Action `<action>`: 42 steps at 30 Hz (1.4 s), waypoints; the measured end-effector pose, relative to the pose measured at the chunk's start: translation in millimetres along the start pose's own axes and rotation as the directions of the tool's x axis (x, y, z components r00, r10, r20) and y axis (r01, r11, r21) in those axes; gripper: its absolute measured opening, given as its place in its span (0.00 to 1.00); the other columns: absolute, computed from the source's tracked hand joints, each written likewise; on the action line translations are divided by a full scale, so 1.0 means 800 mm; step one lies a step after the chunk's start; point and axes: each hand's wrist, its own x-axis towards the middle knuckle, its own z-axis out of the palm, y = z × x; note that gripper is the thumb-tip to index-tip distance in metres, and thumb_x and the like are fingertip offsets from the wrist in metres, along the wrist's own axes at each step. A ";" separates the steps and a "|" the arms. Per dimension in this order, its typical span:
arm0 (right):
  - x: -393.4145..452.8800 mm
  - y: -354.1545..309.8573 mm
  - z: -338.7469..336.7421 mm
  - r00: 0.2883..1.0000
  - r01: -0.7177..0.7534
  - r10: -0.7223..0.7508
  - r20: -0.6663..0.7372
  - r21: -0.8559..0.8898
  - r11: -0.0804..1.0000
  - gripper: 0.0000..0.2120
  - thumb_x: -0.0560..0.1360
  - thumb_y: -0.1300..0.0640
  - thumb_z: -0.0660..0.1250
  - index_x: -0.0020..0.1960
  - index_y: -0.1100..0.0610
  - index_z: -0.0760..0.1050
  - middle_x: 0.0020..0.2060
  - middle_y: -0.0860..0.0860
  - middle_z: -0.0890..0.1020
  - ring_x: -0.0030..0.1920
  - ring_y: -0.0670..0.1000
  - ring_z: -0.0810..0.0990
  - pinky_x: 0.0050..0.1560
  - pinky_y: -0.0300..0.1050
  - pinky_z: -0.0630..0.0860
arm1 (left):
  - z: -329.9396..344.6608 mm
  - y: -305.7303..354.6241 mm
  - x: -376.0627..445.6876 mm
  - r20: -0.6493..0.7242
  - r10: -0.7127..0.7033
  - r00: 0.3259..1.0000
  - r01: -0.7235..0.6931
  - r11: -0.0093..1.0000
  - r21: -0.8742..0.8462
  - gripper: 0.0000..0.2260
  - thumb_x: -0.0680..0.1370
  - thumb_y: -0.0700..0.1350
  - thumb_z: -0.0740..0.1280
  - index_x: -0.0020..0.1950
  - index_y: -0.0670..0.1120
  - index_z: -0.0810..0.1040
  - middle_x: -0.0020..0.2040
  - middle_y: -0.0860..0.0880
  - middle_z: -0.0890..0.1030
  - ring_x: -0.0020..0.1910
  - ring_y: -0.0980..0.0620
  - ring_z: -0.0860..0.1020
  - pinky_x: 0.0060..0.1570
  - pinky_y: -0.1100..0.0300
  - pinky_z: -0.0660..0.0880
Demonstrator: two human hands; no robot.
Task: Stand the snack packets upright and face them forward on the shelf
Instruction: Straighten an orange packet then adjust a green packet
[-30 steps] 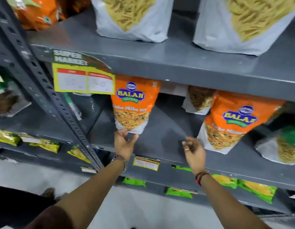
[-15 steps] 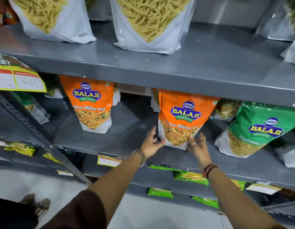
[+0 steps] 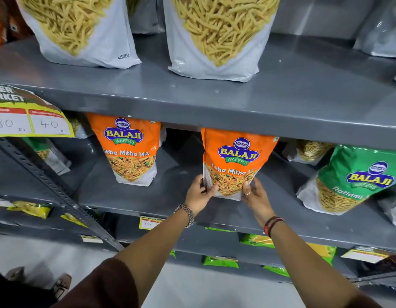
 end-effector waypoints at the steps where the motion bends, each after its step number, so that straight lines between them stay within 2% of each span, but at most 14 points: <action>1: 0.002 0.000 0.005 1.000 -0.002 0.002 0.004 0.007 1.000 0.13 0.77 0.51 0.58 0.62 0.47 0.65 0.62 0.53 0.76 0.62 0.55 0.76 0.65 0.59 0.72 | -0.003 -0.001 -0.001 -0.012 0.005 1.000 -0.005 1.000 -0.005 0.25 0.72 0.48 0.69 0.66 0.44 0.67 0.65 0.44 0.75 0.64 0.45 0.75 0.62 0.49 0.74; 7: 0.003 0.000 0.020 0.999 -0.018 0.018 -0.028 0.002 1.000 0.17 0.77 0.51 0.58 0.65 0.51 0.64 0.66 0.55 0.74 0.63 0.56 0.75 0.65 0.57 0.72 | -0.021 0.001 0.000 0.005 -0.014 1.000 0.014 1.000 -0.018 0.25 0.73 0.47 0.69 0.66 0.44 0.66 0.67 0.44 0.74 0.65 0.45 0.74 0.63 0.51 0.73; 11: -0.003 0.013 0.008 0.976 -0.061 0.061 -0.210 0.005 0.998 0.25 0.77 0.52 0.60 0.71 0.59 0.60 0.69 0.56 0.69 0.68 0.56 0.69 0.68 0.54 0.68 | -0.025 -0.005 -0.006 -0.052 -0.013 0.999 0.012 0.999 -0.032 0.23 0.74 0.45 0.68 0.67 0.43 0.67 0.66 0.45 0.74 0.64 0.47 0.74 0.53 0.59 0.76; 14: -0.018 0.035 -0.028 0.924 -0.014 0.037 -0.382 0.065 0.998 0.13 0.76 0.57 0.62 0.59 0.57 0.71 0.57 0.55 0.76 0.59 0.53 0.74 0.65 0.55 0.71 | -0.018 -0.020 -0.017 -0.180 -0.030 0.983 0.029 1.000 -0.008 0.16 0.75 0.44 0.66 0.61 0.43 0.70 0.59 0.44 0.76 0.52 0.47 0.78 0.46 0.58 0.76; 16: -0.028 0.048 -0.062 0.883 0.034 -0.005 -0.470 0.053 0.998 0.06 0.75 0.62 0.63 0.50 0.53 0.72 0.50 0.55 0.76 0.53 0.53 0.73 0.56 0.48 0.72 | -0.009 -0.030 -0.026 -0.220 -0.037 0.975 0.032 0.999 -0.028 0.11 0.75 0.44 0.65 0.57 0.44 0.71 0.54 0.42 0.77 0.48 0.45 0.79 0.48 0.55 0.78; 19: -0.049 0.062 -0.130 0.827 0.059 -0.050 -0.560 -0.002 0.998 0.07 0.75 0.64 0.62 0.51 0.56 0.73 0.45 0.55 0.77 0.47 0.49 0.74 0.47 0.36 0.69 | 0.019 -0.031 -0.041 -0.150 -0.028 0.988 0.023 0.999 -0.030 0.08 0.77 0.42 0.63 0.56 0.43 0.73 0.47 0.45 0.78 0.45 0.47 0.78 0.40 0.65 0.78; 22: -0.067 0.065 -0.203 0.769 0.045 -0.044 -0.637 -0.014 0.999 0.10 0.75 0.66 0.61 0.44 0.51 0.73 0.40 0.45 0.76 0.39 0.33 0.77 0.44 0.28 0.71 | 0.065 -0.023 -0.052 -0.042 -0.007 0.999 0.006 0.999 -0.037 0.04 0.77 0.40 0.62 0.49 0.47 0.74 0.44 0.46 0.79 0.40 0.53 0.77 0.36 0.70 0.76; 24: -0.073 0.059 -0.242 0.739 0.072 -0.058 -0.671 -0.007 0.997 0.13 0.76 0.66 0.60 0.43 0.48 0.71 0.40 0.46 0.75 0.45 0.43 0.76 0.45 0.33 0.71 | 0.097 -0.016 -0.057 0.000 0.013 1.000 -0.013 0.999 -0.033 0.04 0.77 0.40 0.62 0.49 0.48 0.74 0.45 0.46 0.79 0.40 0.55 0.78 0.37 0.69 0.76; 25: -0.075 0.053 -0.268 0.737 0.095 -0.055 -0.674 0.022 0.995 0.08 0.76 0.66 0.60 0.46 0.53 0.72 0.41 0.50 0.75 0.48 0.49 0.74 0.46 0.35 0.70 | 0.122 -0.011 -0.060 0.021 0.022 1.000 -0.021 0.999 -0.035 0.05 0.78 0.40 0.61 0.50 0.47 0.75 0.45 0.46 0.80 0.40 0.55 0.78 0.37 0.70 0.77; 27: -0.070 0.038 -0.300 0.760 0.119 -0.063 -0.647 0.043 0.992 0.08 0.76 0.63 0.60 0.55 0.61 0.71 0.49 0.54 0.74 0.52 0.52 0.71 0.50 0.39 0.71 | 0.156 0.001 -0.063 0.054 0.042 0.998 -0.040 0.999 -0.035 0.07 0.78 0.42 0.60 0.54 0.45 0.75 0.47 0.47 0.80 0.43 0.54 0.79 0.40 0.69 0.77; 31: -0.052 0.007 -0.366 0.854 0.184 -0.138 -0.502 0.044 0.982 0.19 0.75 0.62 0.64 0.65 0.60 0.67 0.57 0.56 0.74 0.58 0.52 0.72 0.68 0.56 0.68 | 0.242 0.033 -0.062 0.093 0.099 0.991 -0.096 0.995 -0.035 0.09 0.77 0.41 0.63 0.56 0.49 0.73 0.56 0.45 0.78 0.55 0.48 0.77 0.52 0.61 0.75; 36: -0.014 -0.023 -0.400 0.984 0.163 -0.158 -0.080 0.069 0.984 0.44 0.61 0.60 0.77 0.70 0.62 0.58 0.70 0.60 0.67 0.69 0.57 0.67 0.69 0.56 0.66 | 0.322 0.085 -0.038 0.135 0.176 0.975 -0.186 0.980 0.065 0.38 0.68 0.38 0.73 0.73 0.44 0.57 0.68 0.50 0.65 0.66 0.55 0.65 0.67 0.60 0.63; 39: 0.002 -0.023 -0.401 0.988 0.154 -0.153 0.032 -0.039 0.987 0.37 0.63 0.72 0.73 0.67 0.63 0.61 0.67 0.63 0.71 0.67 0.61 0.70 0.66 0.60 0.70 | 0.344 0.101 -0.023 0.147 0.178 0.973 -0.198 0.972 0.131 0.46 0.60 0.46 0.79 0.72 0.47 0.59 0.70 0.48 0.69 0.67 0.52 0.69 0.70 0.53 0.65; 42: 0.009 -0.021 -0.403 0.986 0.164 -0.164 0.015 -0.080 0.983 0.27 0.61 0.69 0.76 0.56 0.59 0.69 0.57 0.60 0.78 0.59 0.60 0.77 0.60 0.59 0.75 | 0.354 0.097 -0.009 0.061 0.156 0.986 -0.162 0.979 0.127 0.45 0.49 0.60 0.80 0.62 0.53 0.67 0.63 0.47 0.78 0.62 0.48 0.76 0.63 0.45 0.73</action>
